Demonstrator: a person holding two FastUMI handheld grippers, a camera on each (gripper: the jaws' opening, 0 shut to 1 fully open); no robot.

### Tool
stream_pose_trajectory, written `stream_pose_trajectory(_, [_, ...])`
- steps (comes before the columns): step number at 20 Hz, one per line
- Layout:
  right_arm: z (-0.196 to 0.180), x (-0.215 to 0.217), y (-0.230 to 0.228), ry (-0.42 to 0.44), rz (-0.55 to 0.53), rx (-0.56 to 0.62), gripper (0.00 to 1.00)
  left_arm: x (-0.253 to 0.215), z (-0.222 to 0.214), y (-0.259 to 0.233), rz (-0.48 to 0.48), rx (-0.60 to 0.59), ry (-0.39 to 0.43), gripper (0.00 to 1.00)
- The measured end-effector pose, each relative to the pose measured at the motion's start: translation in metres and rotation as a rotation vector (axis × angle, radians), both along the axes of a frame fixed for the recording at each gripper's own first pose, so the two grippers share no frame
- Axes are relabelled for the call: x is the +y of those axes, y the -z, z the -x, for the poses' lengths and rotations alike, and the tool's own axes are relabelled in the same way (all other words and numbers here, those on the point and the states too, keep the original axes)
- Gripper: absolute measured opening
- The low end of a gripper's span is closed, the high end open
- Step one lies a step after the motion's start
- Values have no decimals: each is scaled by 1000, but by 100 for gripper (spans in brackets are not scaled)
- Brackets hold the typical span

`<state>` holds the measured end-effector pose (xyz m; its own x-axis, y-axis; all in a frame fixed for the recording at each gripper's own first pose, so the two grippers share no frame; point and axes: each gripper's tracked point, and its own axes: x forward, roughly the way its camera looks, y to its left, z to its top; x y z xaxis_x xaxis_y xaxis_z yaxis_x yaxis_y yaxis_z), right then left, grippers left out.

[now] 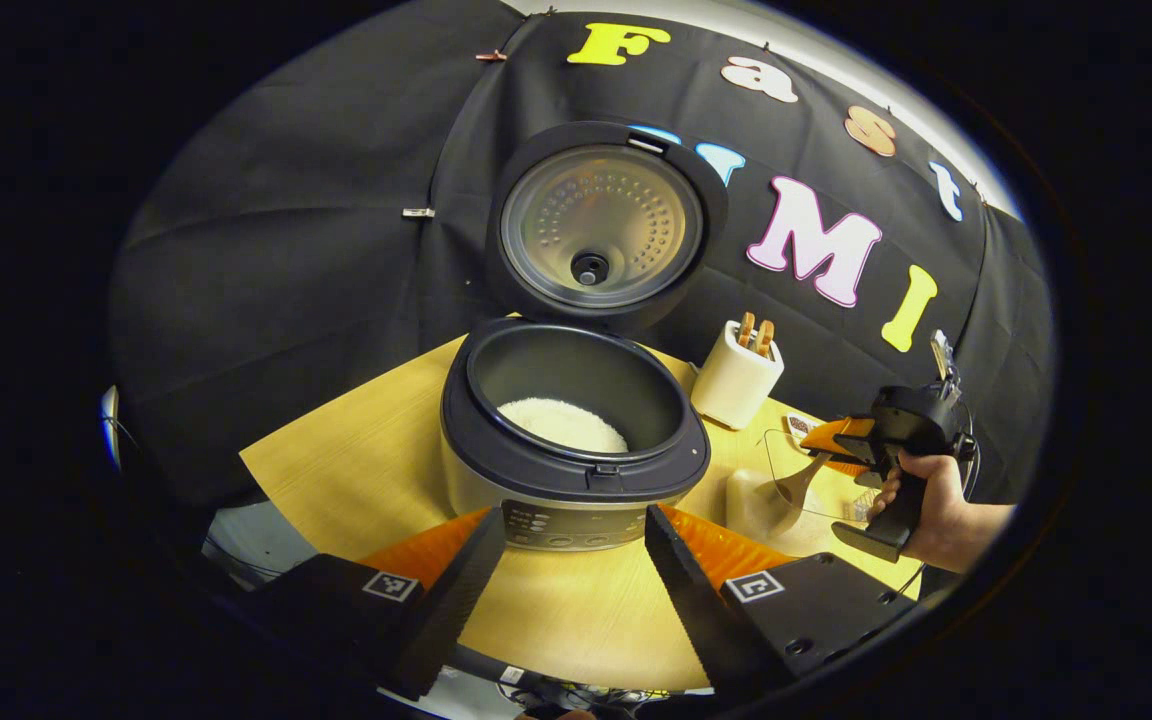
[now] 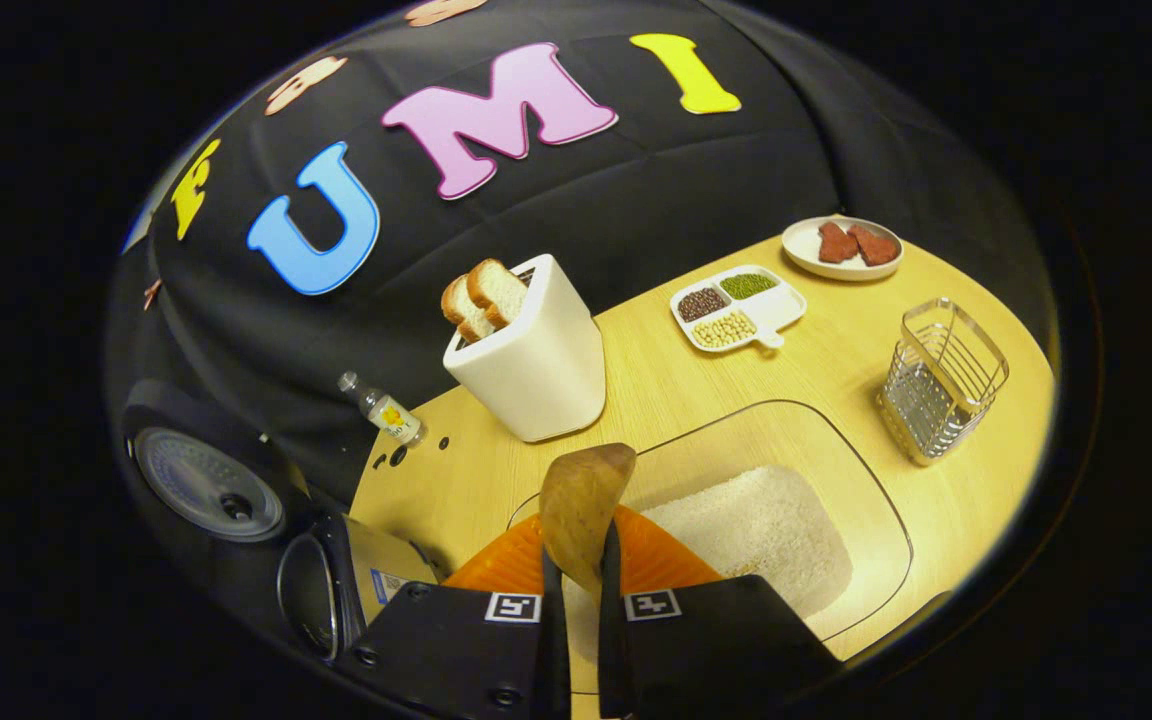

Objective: Close the left gripper, press the button to open the rice cooker; take a wooden spoon from the chopstick holder with the right hand, scoop a spoonful of rice and pour it into the rice cooker, then put the wooden spoon back into the chopstick holder.

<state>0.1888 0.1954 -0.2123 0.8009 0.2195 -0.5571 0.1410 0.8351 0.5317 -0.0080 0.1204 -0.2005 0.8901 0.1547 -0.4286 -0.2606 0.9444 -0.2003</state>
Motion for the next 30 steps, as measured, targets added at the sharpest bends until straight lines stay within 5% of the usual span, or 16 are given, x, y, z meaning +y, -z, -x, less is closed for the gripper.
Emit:
stream_pose_trajectory(6, [7,-20,-11,45,-111,20,15,1,-4,-11,-11,-11,11,96])
stream_pose_trajectory(19, [32,-116,-30,356,-399,67,16,21,3,-41,-46,-71,10,95])
stream_pose_trajectory(30, [18,-55,-106,304,-620,41,15,17,1,-42,-64,-115,46,96])
